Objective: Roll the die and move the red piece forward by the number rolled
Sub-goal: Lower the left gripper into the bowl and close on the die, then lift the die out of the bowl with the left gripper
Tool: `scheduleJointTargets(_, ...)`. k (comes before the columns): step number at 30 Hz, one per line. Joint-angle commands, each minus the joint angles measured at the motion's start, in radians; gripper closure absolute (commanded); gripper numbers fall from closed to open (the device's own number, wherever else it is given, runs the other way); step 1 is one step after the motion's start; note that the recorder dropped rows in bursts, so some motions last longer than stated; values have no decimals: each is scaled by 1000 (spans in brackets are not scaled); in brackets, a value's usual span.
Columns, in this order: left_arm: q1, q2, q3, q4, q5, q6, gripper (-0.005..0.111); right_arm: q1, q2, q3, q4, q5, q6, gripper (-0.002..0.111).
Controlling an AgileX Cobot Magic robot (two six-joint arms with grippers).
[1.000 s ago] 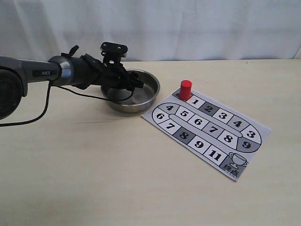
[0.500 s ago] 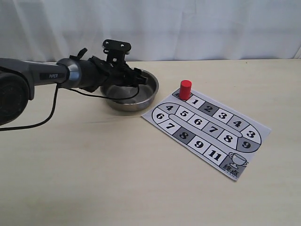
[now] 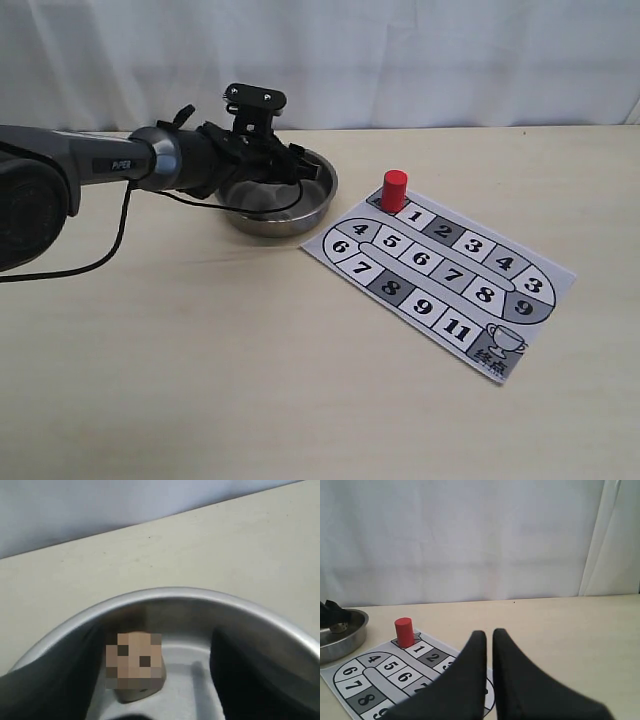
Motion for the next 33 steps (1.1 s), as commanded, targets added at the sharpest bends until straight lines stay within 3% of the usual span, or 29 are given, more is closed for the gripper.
scheduleJointTargets(1, -1, 26, -1, -7, -17, 1, 48, -6, 7, 3, 2, -11, 0, 104)
scheduleJointTargets(14, -1, 34, -1, -5, -66, -1, 48, -6, 7, 3, 2, -11, 0, 104)
scheduleJointTargets(26, -1, 31, -1, -5, -41, -1, 100, -6, 7, 3, 2, -11, 0, 104)
scheduleJointTargets(29, -1, 22, -1, -5, -22, 1, 107, -6, 7, 3, 2, -11, 0, 104)
scheduleJointTargets(33, -1, -15, -1, -1, 61, 5, 107, -6, 7, 3, 2, -11, 0, 104)
